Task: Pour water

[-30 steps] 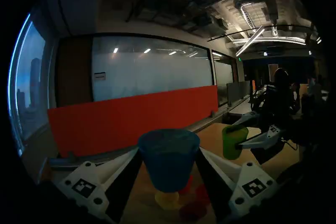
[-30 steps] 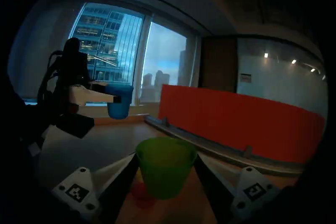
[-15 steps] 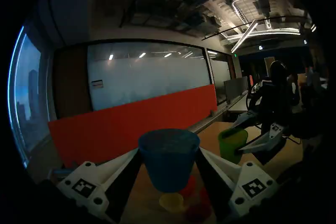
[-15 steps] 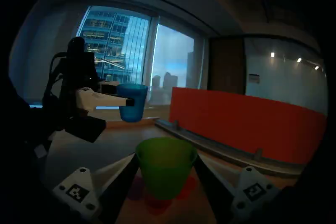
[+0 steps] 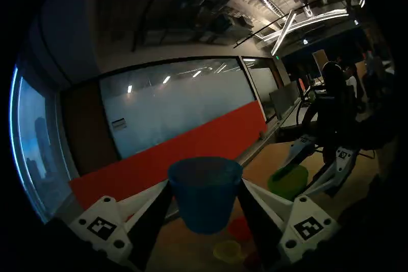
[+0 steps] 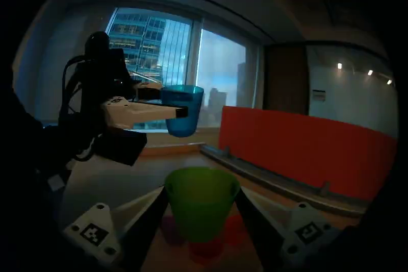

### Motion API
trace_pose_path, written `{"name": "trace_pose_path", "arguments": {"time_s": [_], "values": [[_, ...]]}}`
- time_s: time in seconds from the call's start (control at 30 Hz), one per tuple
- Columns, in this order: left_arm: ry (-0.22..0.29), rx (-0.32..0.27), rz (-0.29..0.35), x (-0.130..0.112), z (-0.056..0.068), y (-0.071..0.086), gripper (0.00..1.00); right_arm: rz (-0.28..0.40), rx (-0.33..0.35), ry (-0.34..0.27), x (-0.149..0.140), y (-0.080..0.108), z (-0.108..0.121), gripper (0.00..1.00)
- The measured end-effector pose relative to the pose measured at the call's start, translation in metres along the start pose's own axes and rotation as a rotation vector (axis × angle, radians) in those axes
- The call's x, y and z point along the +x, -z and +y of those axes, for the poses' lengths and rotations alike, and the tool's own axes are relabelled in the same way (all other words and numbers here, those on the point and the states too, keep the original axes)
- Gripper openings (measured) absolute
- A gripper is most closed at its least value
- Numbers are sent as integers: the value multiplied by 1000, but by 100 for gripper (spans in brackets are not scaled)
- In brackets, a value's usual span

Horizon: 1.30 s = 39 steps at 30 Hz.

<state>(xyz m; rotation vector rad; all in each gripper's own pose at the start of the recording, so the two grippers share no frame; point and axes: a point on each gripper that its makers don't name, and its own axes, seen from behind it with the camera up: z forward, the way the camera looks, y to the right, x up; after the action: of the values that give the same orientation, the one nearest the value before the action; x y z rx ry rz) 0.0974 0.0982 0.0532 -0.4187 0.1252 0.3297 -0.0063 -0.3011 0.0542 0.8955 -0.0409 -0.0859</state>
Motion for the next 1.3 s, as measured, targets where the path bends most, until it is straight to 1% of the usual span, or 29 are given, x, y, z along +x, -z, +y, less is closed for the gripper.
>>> {"name": "trace_pose_path", "arguments": {"time_s": [0.5, 0.8, 1.0, 1.3], "values": [[-161, -1, 26, 22, 4, -3, 84, 6, 53, -8, 1, -10, -22, 92], [-251, -7, 20, 28, 9, -5, 84, 9, 79, -13, -1, -15, -31, 91], [-312, -10, 13, 32, 12, -3, 84, 9, 91, -15, -3, -18, -37, 92], [-378, -6, 10, 39, 15, 1, 84, 11, 102, -19, -4, -21, -41, 91]]}}
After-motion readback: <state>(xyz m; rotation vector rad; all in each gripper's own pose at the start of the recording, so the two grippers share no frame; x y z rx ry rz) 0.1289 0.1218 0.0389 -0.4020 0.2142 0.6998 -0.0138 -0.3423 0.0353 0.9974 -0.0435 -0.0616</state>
